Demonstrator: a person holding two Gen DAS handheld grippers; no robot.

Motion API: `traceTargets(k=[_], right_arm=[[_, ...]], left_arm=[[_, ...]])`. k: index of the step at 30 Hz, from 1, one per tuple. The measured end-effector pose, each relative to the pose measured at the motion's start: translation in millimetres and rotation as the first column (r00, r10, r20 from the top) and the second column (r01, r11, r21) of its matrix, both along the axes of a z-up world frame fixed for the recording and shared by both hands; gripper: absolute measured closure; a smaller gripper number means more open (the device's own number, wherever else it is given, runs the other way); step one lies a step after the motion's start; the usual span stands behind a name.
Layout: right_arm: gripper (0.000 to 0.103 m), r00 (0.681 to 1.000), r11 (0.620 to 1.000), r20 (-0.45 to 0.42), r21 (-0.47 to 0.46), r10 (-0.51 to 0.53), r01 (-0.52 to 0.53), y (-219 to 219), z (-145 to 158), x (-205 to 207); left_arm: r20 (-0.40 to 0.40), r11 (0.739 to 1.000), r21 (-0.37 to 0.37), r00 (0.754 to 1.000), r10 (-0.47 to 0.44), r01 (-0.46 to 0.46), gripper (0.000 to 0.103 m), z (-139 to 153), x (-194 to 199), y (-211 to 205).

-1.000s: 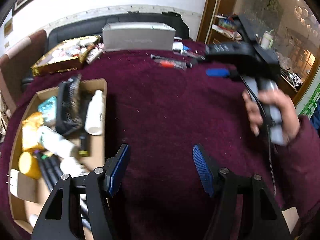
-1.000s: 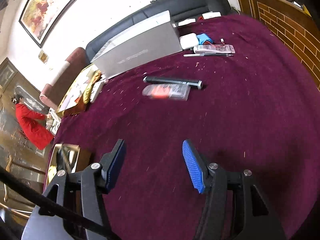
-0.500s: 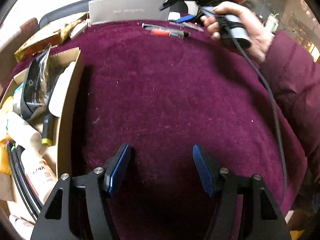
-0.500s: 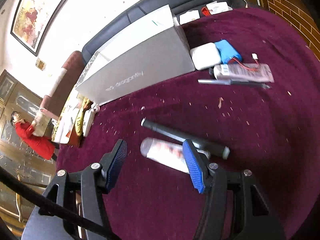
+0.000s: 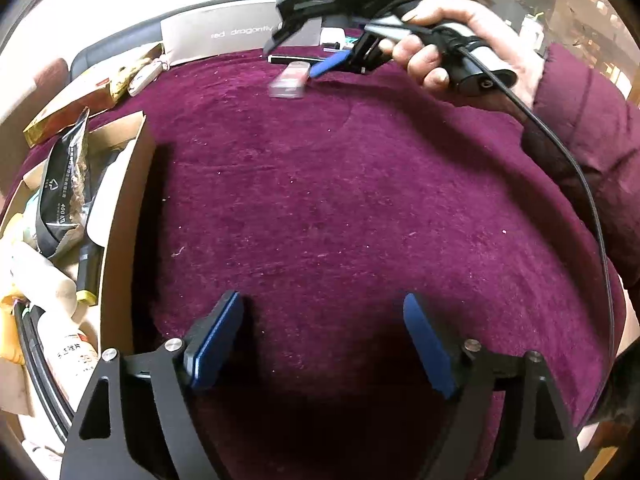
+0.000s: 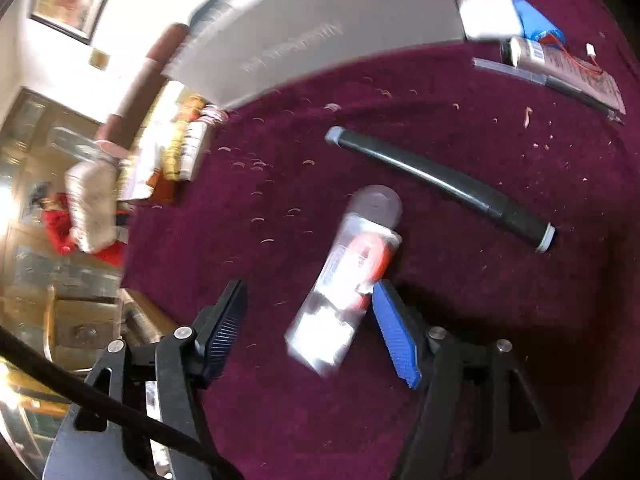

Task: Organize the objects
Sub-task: 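Move both open grippers back toward the marker and clear package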

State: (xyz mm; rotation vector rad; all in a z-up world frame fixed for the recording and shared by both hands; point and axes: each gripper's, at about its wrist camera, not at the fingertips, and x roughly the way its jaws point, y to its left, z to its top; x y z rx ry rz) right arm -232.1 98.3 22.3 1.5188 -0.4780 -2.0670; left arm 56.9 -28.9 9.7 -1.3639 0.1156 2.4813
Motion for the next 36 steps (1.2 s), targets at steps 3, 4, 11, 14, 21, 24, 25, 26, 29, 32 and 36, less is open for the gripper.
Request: traceTargets(k=[3, 4, 11, 14, 21, 24, 25, 26, 29, 32, 36], right_arm=[[0.037, 0.996, 0.994, -0.079, 0.092, -0.051, 0.059, 0.3, 14.0, 5.4], [0.037, 0.994, 0.987, -0.091, 0.142, -0.063, 0.076, -2.8, 13.0, 5.3], [0.037, 0.984, 0.925, -0.094, 0.337, -0.154, 0.177, -32.3, -7.7, -0.5], [0.065, 0.978, 0.861, -0.165, 0.47, -0.128, 0.192, -47.9, -8.8, 0.9], [0.078, 0.989, 0.851, -0.139, 0.512, -0.053, 0.117, -12.3, -6.2, 37.7], [0.073, 0.997, 0.87, -0.05, 0.492, 0.063, -0.03, -0.1, -11.1, 59.3], [0.067, 0.995, 0.89, -0.009, 0.447, 0.099, -0.084, 3.2, -8.0, 63.5], [0.067, 0.994, 0.911, 0.005, 0.4, 0.107, -0.1, 8.6, -3.4, 65.1], [0.042, 0.986, 0.934, -0.167, 0.354, 0.015, 0.046, 26.6, 28.4, 52.9], [0.029, 0.952, 0.887, -0.306, 0.436, -0.014, 0.153, 17.3, 35.0, 18.1], [0.029, 0.946, 0.842, -0.322, 0.521, 0.042, 0.14, -10.3, 15.6, -19.5]], left_arm=[[-0.009, 1.0, -0.011, 1.0, -0.008, 0.007, 0.018, -1.7, 2.4, 5.3], [-0.013, 1.0, -0.018, 1.0, -0.01, 0.01, 0.017, -2.3, 3.1, 6.4], [-0.019, 1.0, -0.016, 1.0, -0.019, 0.018, 0.013, -3.5, 5.5, 9.7], [-0.005, 1.0, 0.016, 1.0, -0.023, 0.023, 0.014, -1.9, 4.3, 6.1], [0.016, 0.991, 0.129, 1.0, 0.022, -0.024, 0.014, 28.3, -16.4, -19.0], [0.009, 0.986, 0.159, 0.998, 0.057, -0.057, 0.014, 35.7, -19.9, -24.8], [0.01, 0.985, 0.162, 0.998, 0.061, -0.062, 0.014, 35.5, -20.7, -25.4], [0.013, 0.984, 0.164, 0.998, 0.066, -0.067, 0.014, 34.5, -20.9, -25.7], [0.042, 0.98, 0.186, 0.997, 0.065, -0.071, 0.014, 30.8, -18.9, -21.1], [0.037, 0.984, 0.171, 0.998, 0.045, -0.051, 0.014, 30.5, -14.9, -16.2], [0.039, 0.984, 0.171, 0.998, 0.045, -0.051, 0.014, 31.8, -18.5, -19.7]])
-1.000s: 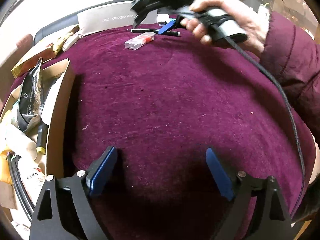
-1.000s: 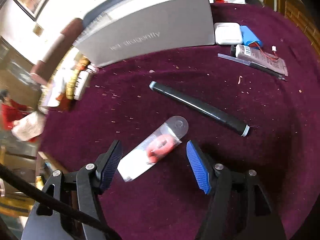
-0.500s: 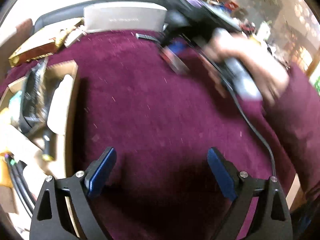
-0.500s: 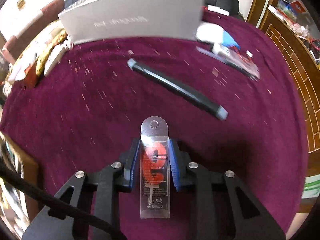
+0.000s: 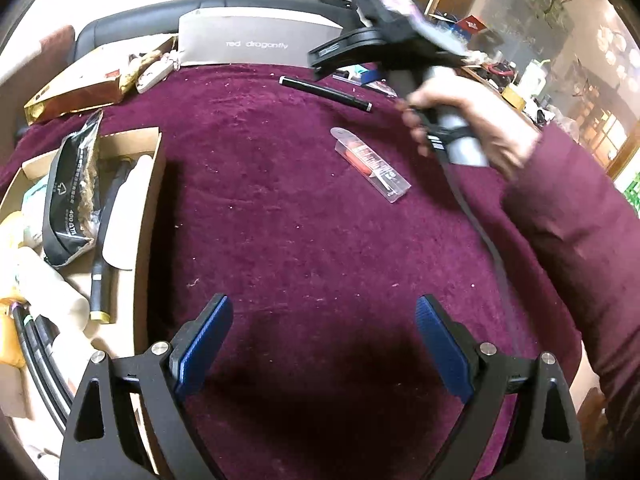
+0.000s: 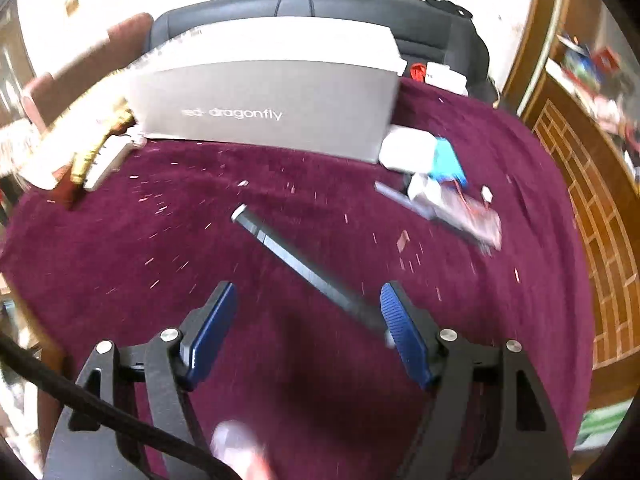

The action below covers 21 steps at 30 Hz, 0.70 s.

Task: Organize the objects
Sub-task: 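Move both open grippers back toward the marker and clear package, then grasp the black marker with the right gripper while the left grasps the clear red package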

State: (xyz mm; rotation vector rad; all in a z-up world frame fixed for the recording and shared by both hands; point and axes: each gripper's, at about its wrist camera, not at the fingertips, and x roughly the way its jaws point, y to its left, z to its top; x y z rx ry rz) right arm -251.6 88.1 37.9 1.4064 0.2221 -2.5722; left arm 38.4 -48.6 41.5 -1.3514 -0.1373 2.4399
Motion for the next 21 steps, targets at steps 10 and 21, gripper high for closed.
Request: traceTargets(k=[10, 21], right_arm=[[0.091, 0.991, 0.992, 0.129, 0.118, 0.018, -0.033, -3.5, -31.1, -9.8], [0.091, 0.972, 0.995, 0.219, -0.029, -0.083, 0.091, 114.3, -27.9, 113.7]], left_arm=[[0.056, 0.997, 0.052, 0.997, 0.049, -0.051, 0.014, -9.6, -17.5, -20.6], [0.056, 0.993, 0.064, 0.994, 0.092, -0.095, 0.014, 1.1, -87.1, 42.1]])
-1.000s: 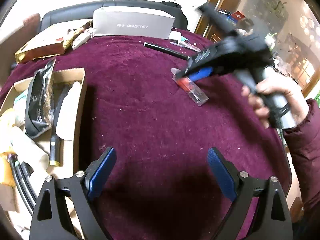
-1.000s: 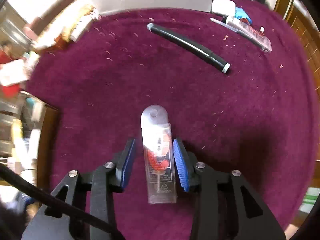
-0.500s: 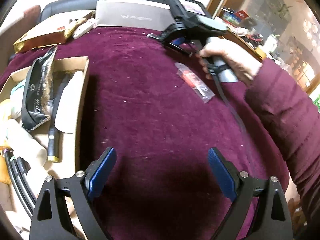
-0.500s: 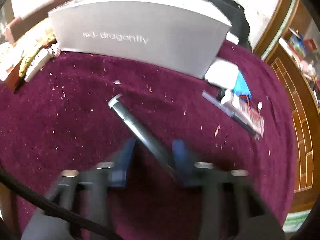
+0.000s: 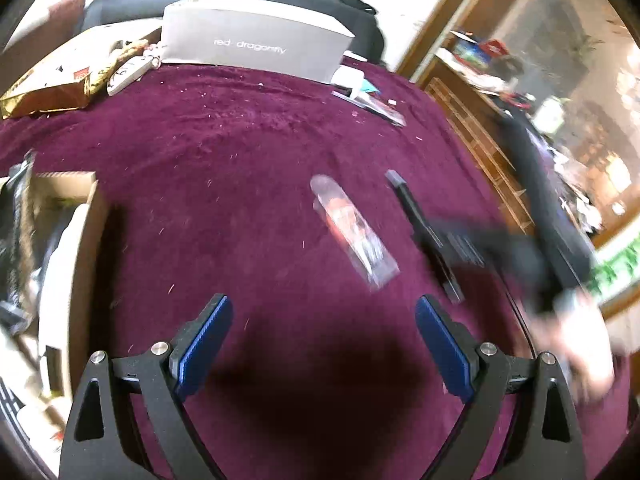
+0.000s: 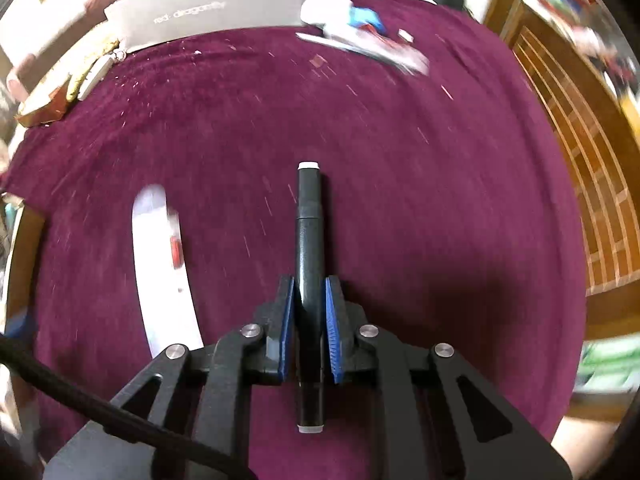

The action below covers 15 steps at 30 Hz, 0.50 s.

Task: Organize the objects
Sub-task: 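Grasp the black marker with the right gripper while the left grasps the clear red package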

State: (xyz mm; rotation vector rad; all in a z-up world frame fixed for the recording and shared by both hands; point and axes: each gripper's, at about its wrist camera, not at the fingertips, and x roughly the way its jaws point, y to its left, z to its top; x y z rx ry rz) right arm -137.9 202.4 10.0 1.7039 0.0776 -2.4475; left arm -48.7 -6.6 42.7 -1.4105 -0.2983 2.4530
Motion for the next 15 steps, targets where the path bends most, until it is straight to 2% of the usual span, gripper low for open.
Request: traceTargets(k=[4, 6, 7, 12, 13, 15], right_arm=[[0.091, 1.0, 0.994, -0.007, -0.102, -0.024, 0.023, 17.5, 2.4, 31.3], [0.091, 0.999, 0.992, -0.018, -0.127, -0.028, 0.025, 23.0, 4.4, 41.5], [0.091, 0.999, 0.991, -0.027, -0.133, -0.027, 0.023, 24.9, 4.8, 45.2], [0.09, 0.998, 0.992, -0.06, -0.127, -0.027, 0.019, 15.6, 3.1, 51.5], [0.09, 0.998, 0.992, -0.063, -0.127, -0.028, 0.019, 17.0, 3.4, 53.7], [0.09, 0.997, 0.991, -0.072, -0.132, -0.029, 0.02, 18.3, 2.4, 55.5]], left_arm=[[-0.035, 0.99, -0.13, 0.998, 0.05, -0.054, 0.014, -6.5, -29.3, 30.8], [-0.042, 0.968, -0.239, 0.996, 0.073, -0.081, 0.014, -15.7, -43.8, 48.3], [-0.032, 0.961, -0.267, 0.997, 0.071, -0.077, 0.014, -21.7, -48.8, 54.3], [-0.016, 0.949, -0.316, 1.0, -0.022, 0.016, 0.011, -44.6, -56.7, 80.3], [-0.053, 0.943, -0.331, 0.998, -0.043, 0.023, 0.013, -44.3, -53.2, 82.7], [-0.072, 0.95, -0.308, 0.994, -0.083, 0.057, 0.027, -43.2, -48.2, 81.7]])
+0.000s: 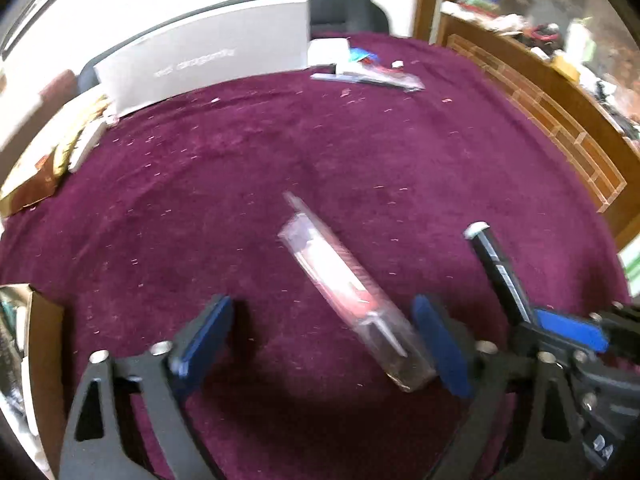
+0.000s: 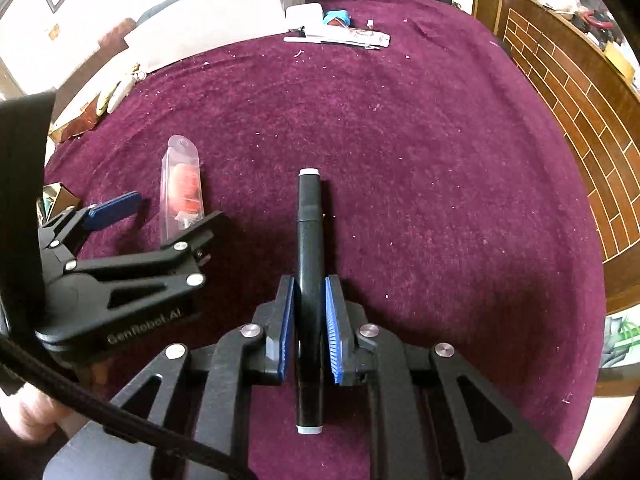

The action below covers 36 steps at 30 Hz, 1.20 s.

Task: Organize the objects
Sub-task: 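Grasp the black marker with the right gripper while the left grasps the clear red package, then carry marker and clear package into the box while both grippers release them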

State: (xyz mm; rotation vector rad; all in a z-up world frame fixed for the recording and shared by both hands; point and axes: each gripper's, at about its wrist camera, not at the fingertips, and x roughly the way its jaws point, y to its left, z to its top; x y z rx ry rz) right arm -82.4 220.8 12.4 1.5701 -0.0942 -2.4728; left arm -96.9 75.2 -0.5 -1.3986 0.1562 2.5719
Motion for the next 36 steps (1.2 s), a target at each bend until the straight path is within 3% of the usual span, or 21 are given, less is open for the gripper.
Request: traceTargets(k=[2, 4, 11, 21, 26, 29, 36], right_arm=[[0.09, 1.0, 1.0, -0.008, -0.009, -0.005, 0.005, 2.1, -0.3, 1.7], [0.09, 1.0, 1.0, -0.012, -0.021, -0.015, 0.015, 3.5, -1.0, 2.3], [0.091, 0.998, 0.996, -0.001, -0.068, -0.058, 0.058, 7.2, -0.2, 5.0], [0.091, 0.998, 0.979, -0.007, -0.194, -0.067, 0.064, -2.8, 19.9, 28.2], [0.091, 0.999, 0.964, -0.04, -0.265, -0.003, -0.008, -36.7, 41.3, 45.2], [0.09, 0.996, 0.946, -0.055, -0.313, 0.065, -0.079, -73.7, 53.4, 55.0], [0.09, 0.967, 0.9, -0.078, -0.356, 0.241, -0.252, -179.3, 63.4, 71.0]], left_arm=[[-0.006, 0.999, 0.01, 0.999, -0.044, 0.044, 0.069, 6.7, 5.2, -0.9], [-0.005, 0.999, 0.01, 0.999, -0.043, 0.043, 0.093, 11.2, 7.4, -7.0], [0.031, 0.989, 0.146, 0.999, -0.029, 0.024, 0.093, 18.0, 23.4, -42.7], [-0.048, 0.955, 0.298, 0.999, 0.007, 0.008, 0.093, 65.8, 81.4, -111.8], [-0.104, 0.946, 0.323, 0.993, 0.061, -0.024, 0.093, 88.4, 116.1, -158.2], [-0.131, 0.951, 0.302, 0.985, 0.11, -0.066, 0.093, 93.8, 136.0, -188.5], [-0.146, 0.947, 0.251, 0.959, 0.241, -0.2, 0.093, 81.4, 173.5, -262.7]])
